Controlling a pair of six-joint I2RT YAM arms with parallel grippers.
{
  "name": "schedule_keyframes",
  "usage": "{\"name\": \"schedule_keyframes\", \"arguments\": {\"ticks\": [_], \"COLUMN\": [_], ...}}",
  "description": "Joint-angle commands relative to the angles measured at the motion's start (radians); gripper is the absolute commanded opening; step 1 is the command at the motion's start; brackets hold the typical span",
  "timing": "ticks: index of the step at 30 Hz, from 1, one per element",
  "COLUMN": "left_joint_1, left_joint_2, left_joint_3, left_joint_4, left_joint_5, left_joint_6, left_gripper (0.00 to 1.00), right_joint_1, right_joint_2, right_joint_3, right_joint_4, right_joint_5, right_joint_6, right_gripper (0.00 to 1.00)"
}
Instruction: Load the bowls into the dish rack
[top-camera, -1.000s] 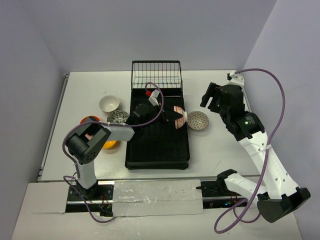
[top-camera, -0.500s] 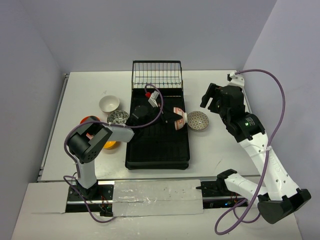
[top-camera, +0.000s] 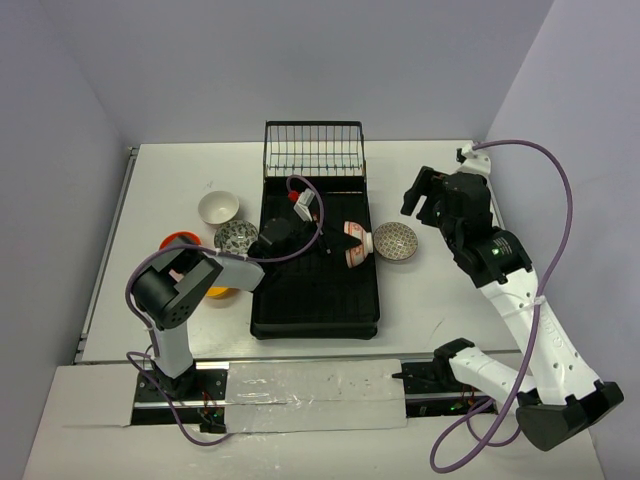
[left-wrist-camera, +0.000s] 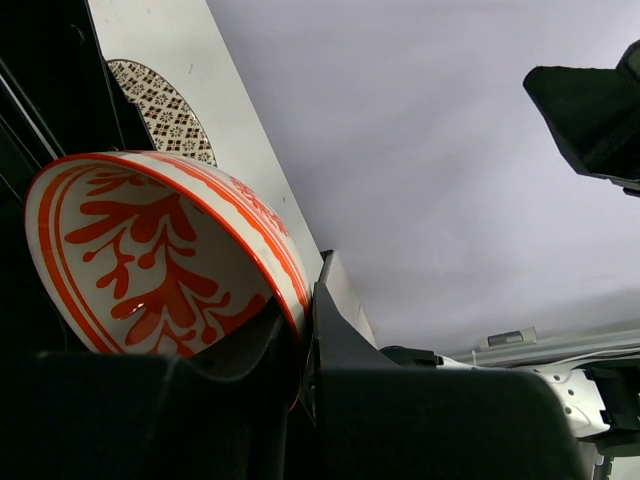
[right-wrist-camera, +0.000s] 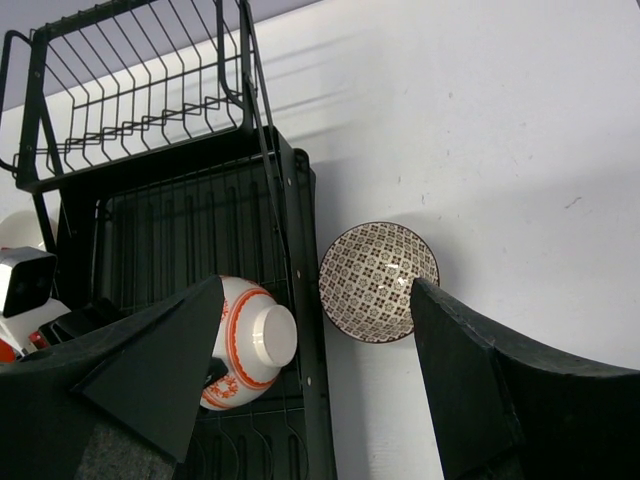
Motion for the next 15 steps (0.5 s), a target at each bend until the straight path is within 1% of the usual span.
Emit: {"name": "schedule_keyframes", "arguments": {"ticks": [1, 7, 15], "left_joint_1": [0.003, 0.004, 0.004], "left_joint_2": [-0.025, -0.019, 0.001], "left_joint_3": [-0.02, -0.014, 0.006], "left_joint_4": [-0.052, -0.104, -0.12], "left_joint_5": [-0.006, -0.032, -0.052], "left_joint_6": [0.055, 0.091, 0.114], "left_gripper": [0.0, 0.0, 0.01], "right_joint_1": [0.007, 0.008, 0.01], "right_joint_2": [-0.015, -0.022, -0.026], "right_joint_3": [-0.009, -0.018, -0.024], "right_joint_4": [0.053, 0.062, 0.072], "right_joint_5": [0.003, -0.014, -0.028], "right_joint_6": [-0.009, -0.013, -0.018], "right_gripper": [0.83, 0.83, 0.83]}}
